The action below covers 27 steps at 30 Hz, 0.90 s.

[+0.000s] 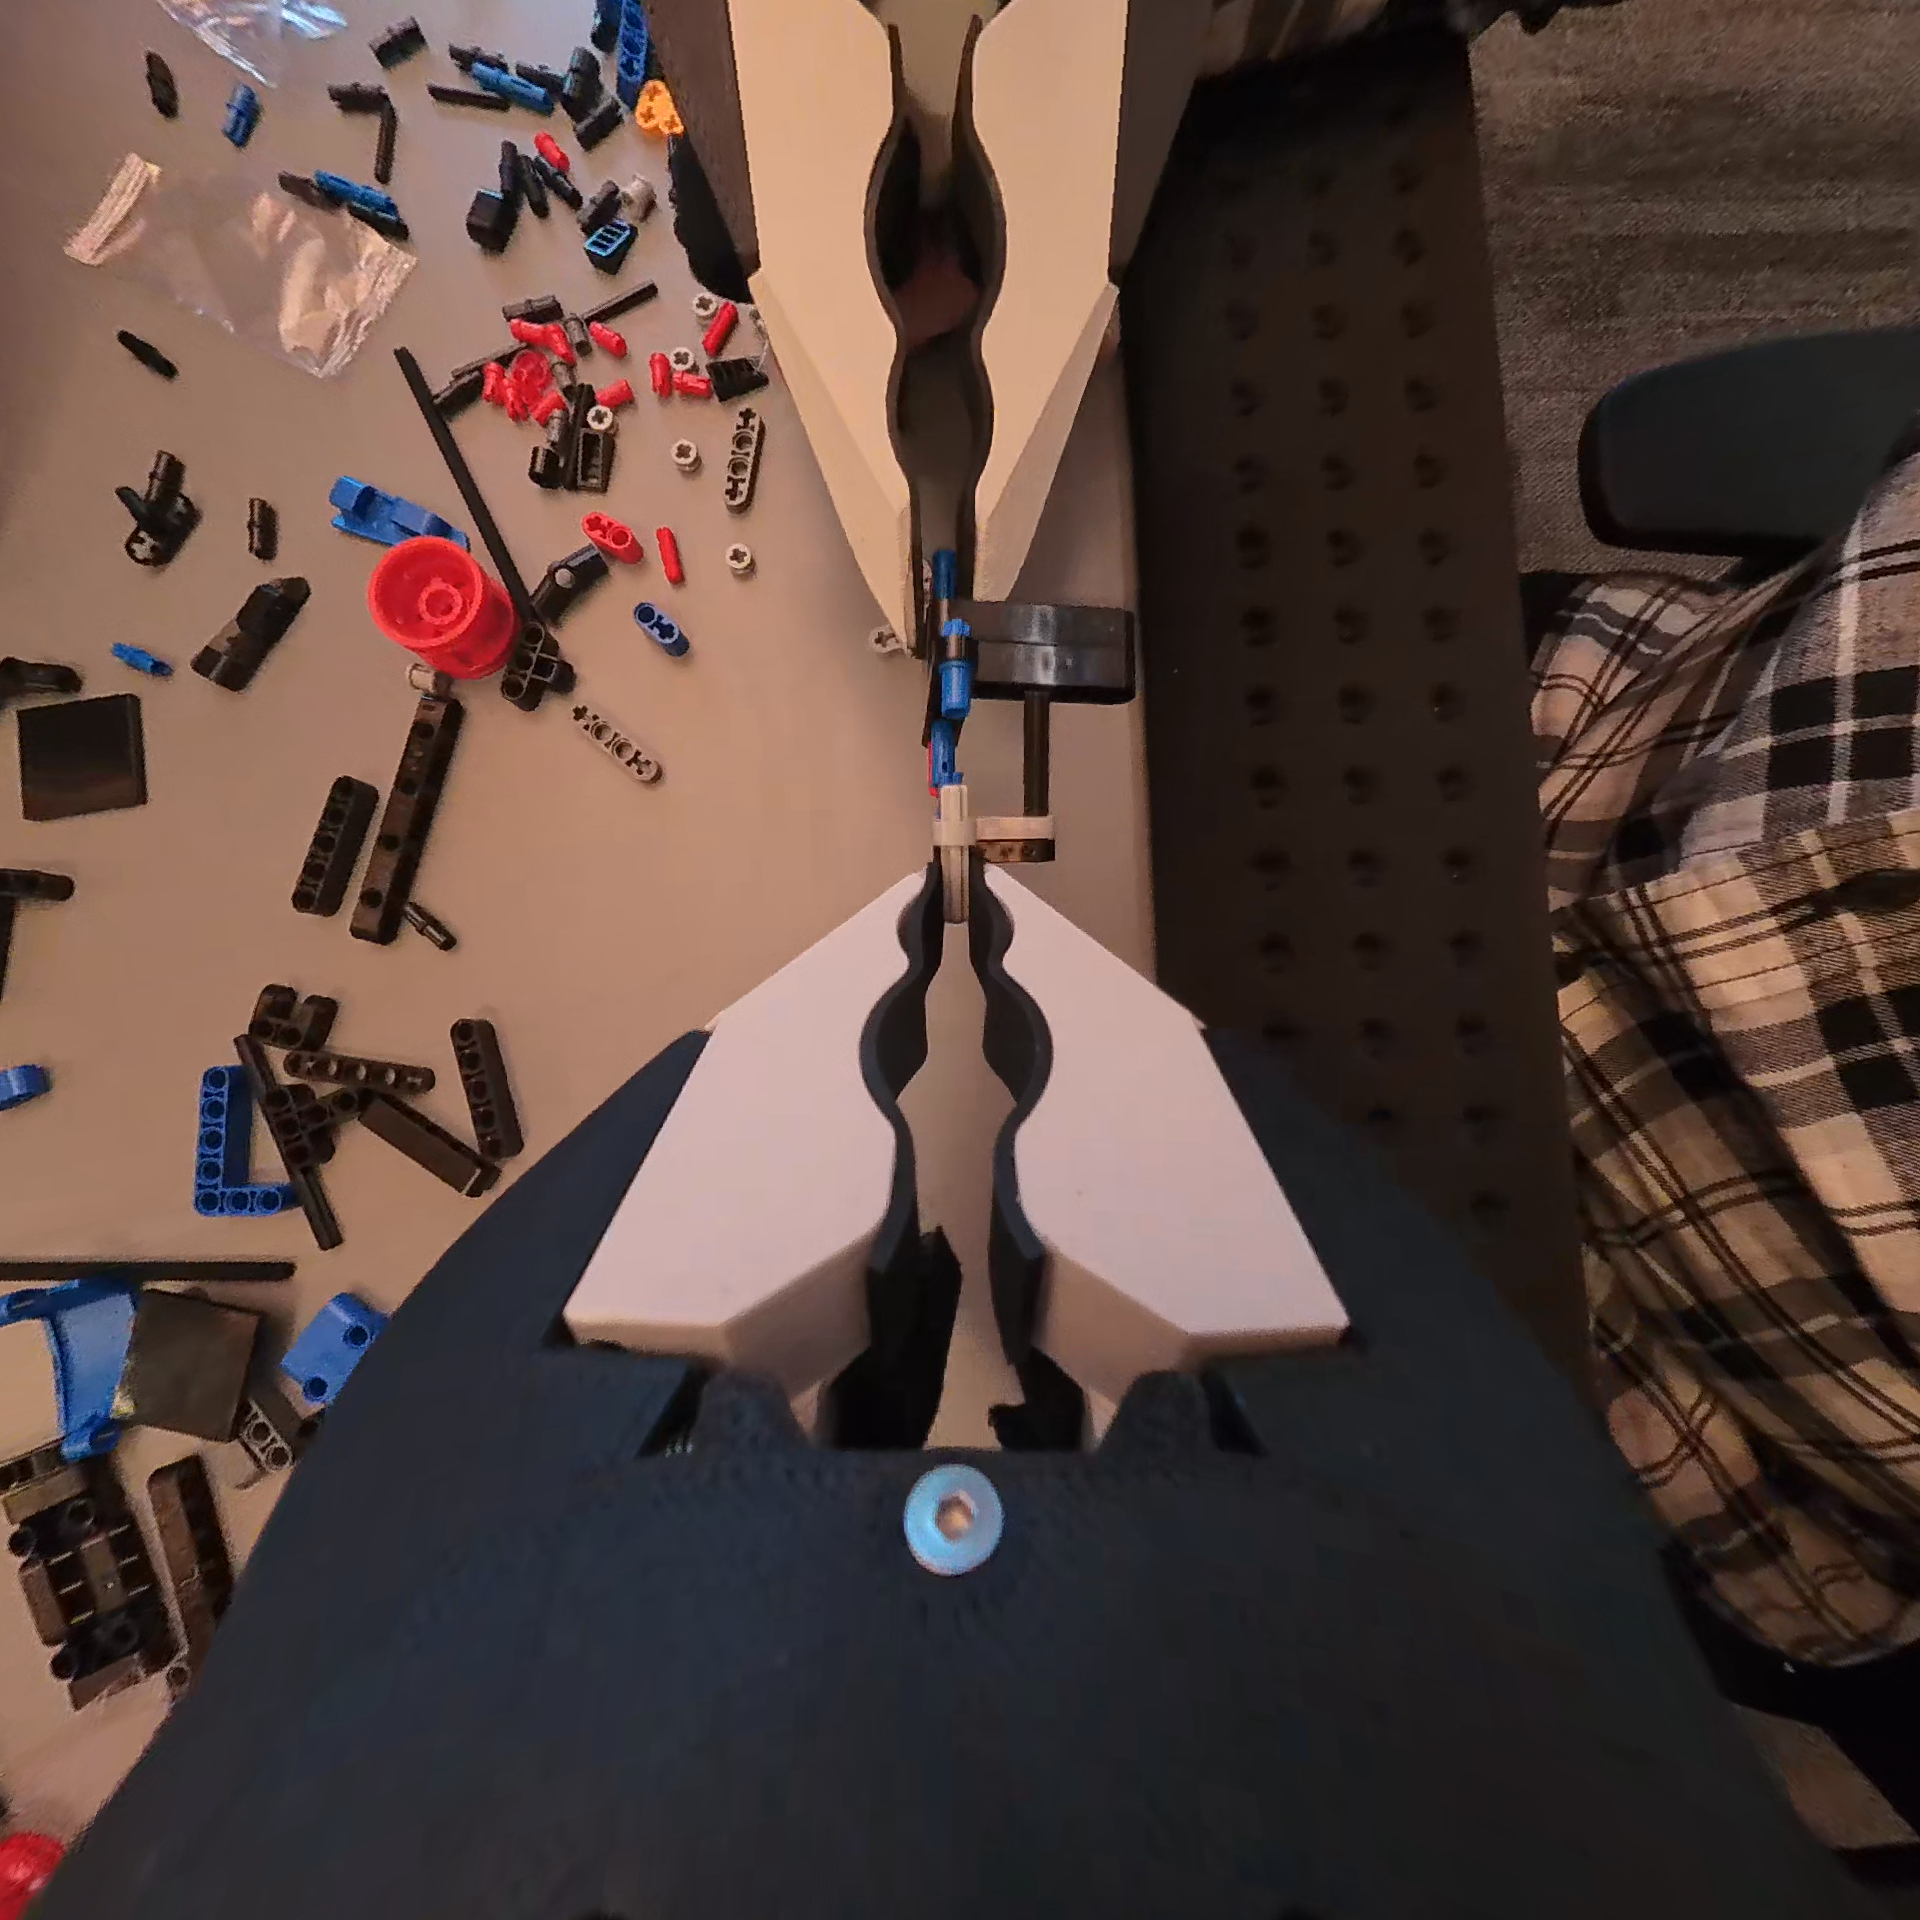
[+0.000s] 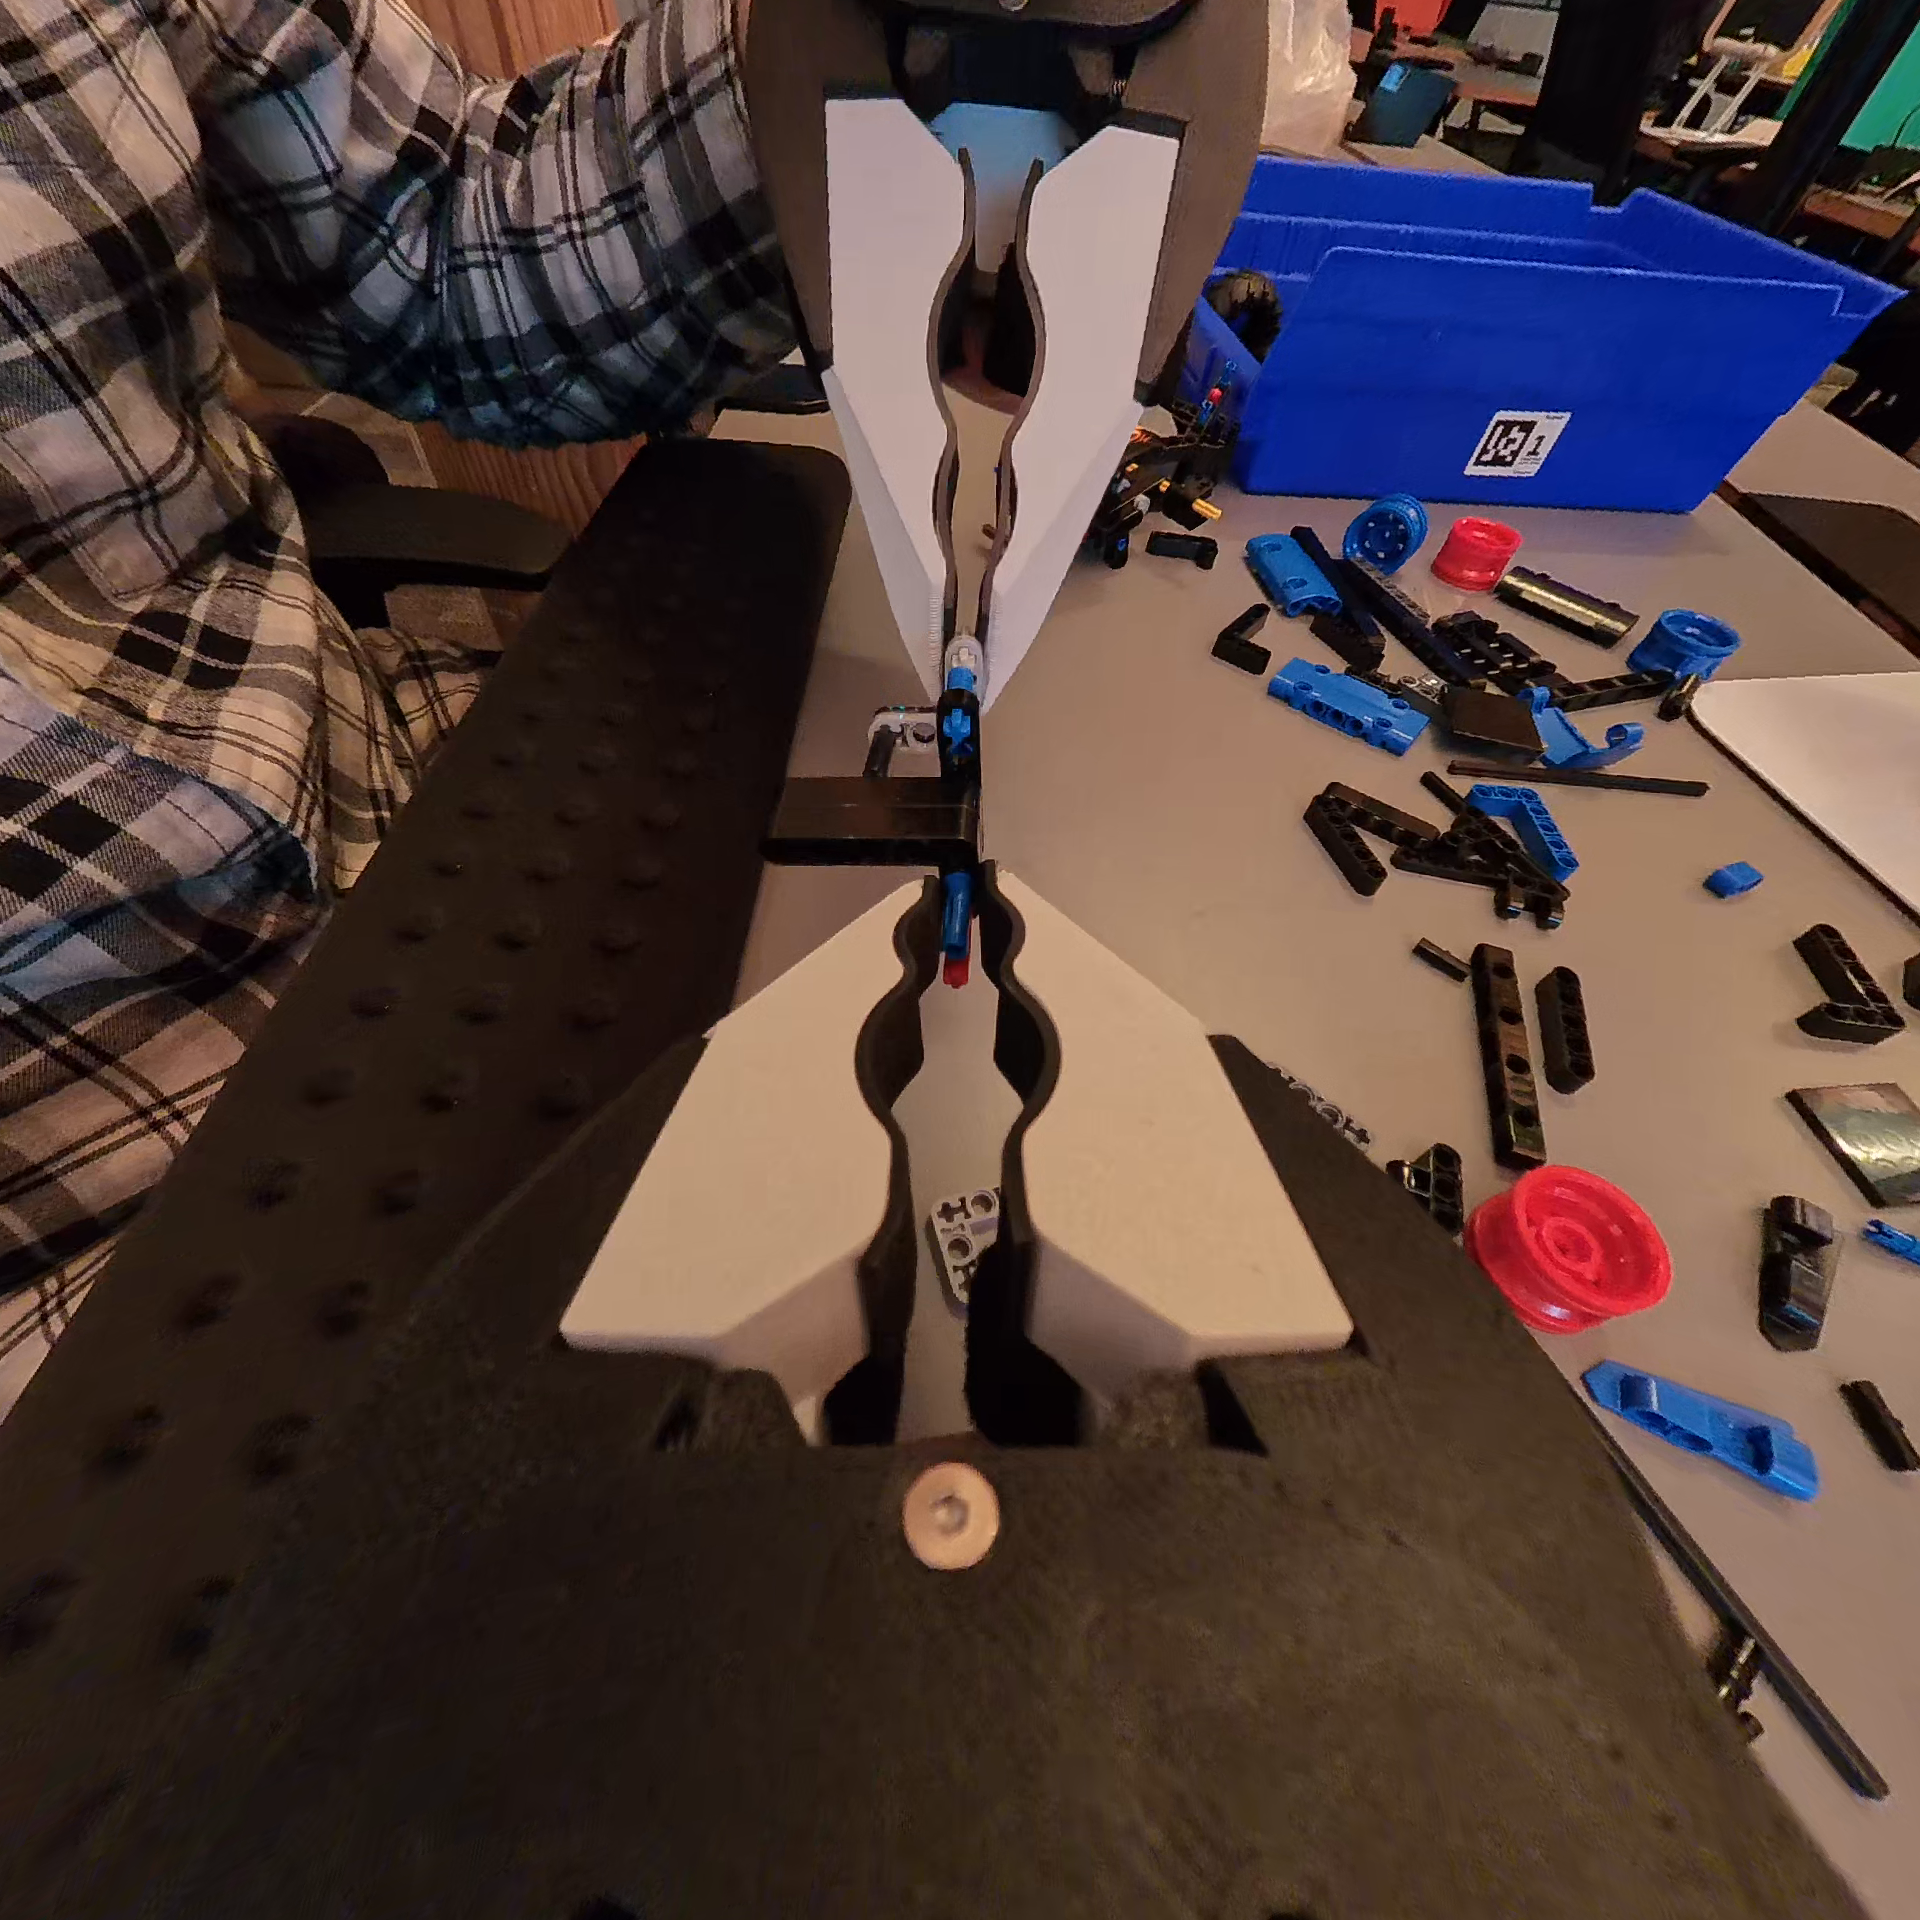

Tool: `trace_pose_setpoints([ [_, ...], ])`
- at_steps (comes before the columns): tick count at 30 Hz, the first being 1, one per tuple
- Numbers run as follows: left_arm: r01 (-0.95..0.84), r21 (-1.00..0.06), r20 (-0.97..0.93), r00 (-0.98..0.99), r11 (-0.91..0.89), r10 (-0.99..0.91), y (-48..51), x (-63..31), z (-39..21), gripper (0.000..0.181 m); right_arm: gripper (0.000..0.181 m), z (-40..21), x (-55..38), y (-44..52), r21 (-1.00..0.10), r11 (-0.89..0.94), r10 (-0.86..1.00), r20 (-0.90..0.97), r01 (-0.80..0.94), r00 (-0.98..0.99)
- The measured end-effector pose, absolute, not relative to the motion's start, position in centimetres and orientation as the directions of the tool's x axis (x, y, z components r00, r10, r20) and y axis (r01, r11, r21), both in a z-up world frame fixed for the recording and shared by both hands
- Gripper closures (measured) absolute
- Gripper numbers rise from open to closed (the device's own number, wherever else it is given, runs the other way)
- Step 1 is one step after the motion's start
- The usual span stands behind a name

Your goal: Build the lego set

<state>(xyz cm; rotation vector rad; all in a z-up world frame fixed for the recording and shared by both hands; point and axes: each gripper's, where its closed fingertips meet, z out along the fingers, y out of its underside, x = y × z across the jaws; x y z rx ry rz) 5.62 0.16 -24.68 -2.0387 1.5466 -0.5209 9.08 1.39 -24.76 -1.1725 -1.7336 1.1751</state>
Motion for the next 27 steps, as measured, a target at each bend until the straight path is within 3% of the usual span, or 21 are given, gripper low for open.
trace_pose_setpoints([
  [27, -0.789, -0.578, -0.039, 0.279, -0.206, -0.959, 0.33, 5.62, -24.44, 0.179, 0.177, -25.24, 8.99, 1.92, -0.915, 0.248, 0.944, 0.155, 0.319, -0.29],
])
